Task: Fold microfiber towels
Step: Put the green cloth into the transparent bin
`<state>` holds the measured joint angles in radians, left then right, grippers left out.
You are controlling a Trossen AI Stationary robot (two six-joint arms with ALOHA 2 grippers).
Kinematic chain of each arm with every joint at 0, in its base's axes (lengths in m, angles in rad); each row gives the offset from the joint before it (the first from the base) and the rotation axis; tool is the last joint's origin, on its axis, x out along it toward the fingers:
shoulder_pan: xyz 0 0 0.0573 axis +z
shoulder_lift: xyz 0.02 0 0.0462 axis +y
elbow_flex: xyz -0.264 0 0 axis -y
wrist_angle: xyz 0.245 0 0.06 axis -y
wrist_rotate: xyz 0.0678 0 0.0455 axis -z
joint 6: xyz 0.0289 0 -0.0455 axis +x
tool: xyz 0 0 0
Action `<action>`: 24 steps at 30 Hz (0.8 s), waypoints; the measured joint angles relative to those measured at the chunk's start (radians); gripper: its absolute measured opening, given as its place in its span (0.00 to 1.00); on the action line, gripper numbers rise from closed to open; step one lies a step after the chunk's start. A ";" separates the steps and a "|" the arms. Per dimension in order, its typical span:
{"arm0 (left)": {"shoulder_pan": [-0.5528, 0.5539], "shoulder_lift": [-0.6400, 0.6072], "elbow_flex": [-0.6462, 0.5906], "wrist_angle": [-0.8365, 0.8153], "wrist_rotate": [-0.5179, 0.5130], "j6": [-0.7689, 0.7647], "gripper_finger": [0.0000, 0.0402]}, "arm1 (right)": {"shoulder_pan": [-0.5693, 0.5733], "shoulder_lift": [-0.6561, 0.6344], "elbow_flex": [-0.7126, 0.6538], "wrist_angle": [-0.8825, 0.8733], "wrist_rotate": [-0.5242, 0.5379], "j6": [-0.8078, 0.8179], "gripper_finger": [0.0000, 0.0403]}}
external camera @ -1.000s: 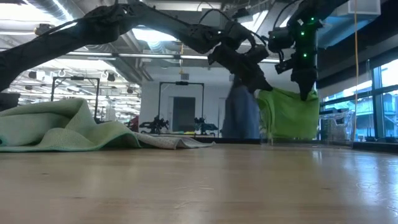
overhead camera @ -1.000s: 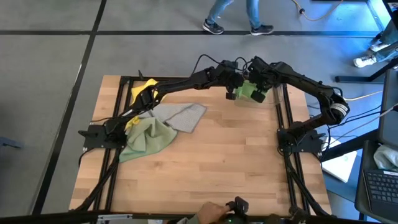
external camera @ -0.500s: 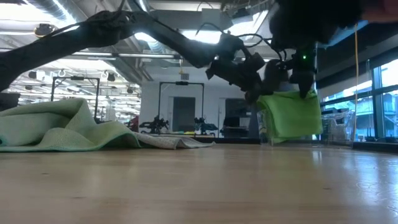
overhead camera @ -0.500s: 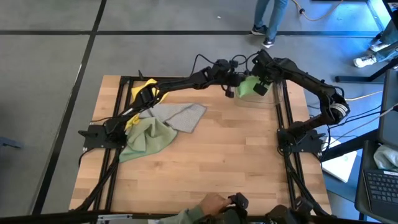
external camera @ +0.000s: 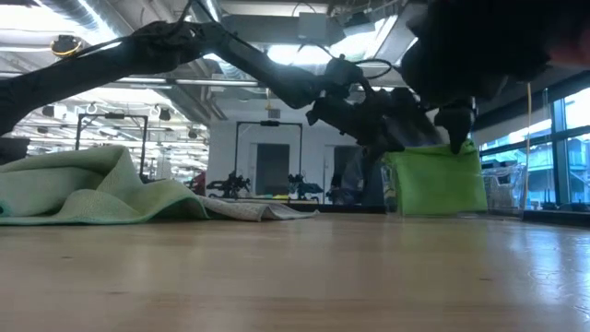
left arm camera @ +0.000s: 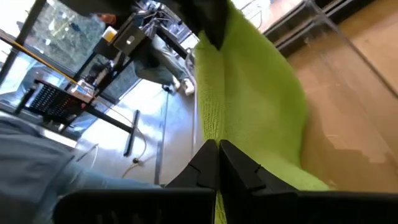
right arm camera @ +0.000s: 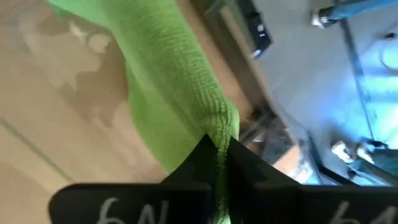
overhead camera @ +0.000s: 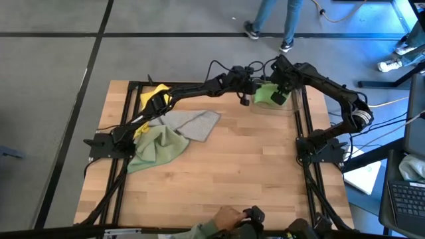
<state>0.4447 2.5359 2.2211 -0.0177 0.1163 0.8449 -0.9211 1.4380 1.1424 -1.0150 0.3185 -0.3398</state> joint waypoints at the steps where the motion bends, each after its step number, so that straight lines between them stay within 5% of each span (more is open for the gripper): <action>1: -0.001 0.000 0.000 0.002 0.008 0.000 0.00 | 0.000 0.000 -0.010 -0.002 -0.002 -0.003 0.04; 7: 0.000 0.000 0.000 0.035 0.020 0.035 0.00 | -0.014 0.000 -0.050 0.082 0.044 -0.048 0.04; 14: 0.011 0.000 0.000 0.079 -0.097 0.046 0.00 | -0.028 0.000 -0.055 0.136 0.100 -0.055 0.04; 24: -0.041 0.000 0.000 -0.041 -0.047 0.085 0.01 | -0.026 0.000 -0.055 0.042 -0.018 -0.023 0.04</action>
<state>0.4039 2.5355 2.2215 -0.0588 0.0690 0.9303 -0.9474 1.4380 1.0870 -0.9729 0.3004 -0.3630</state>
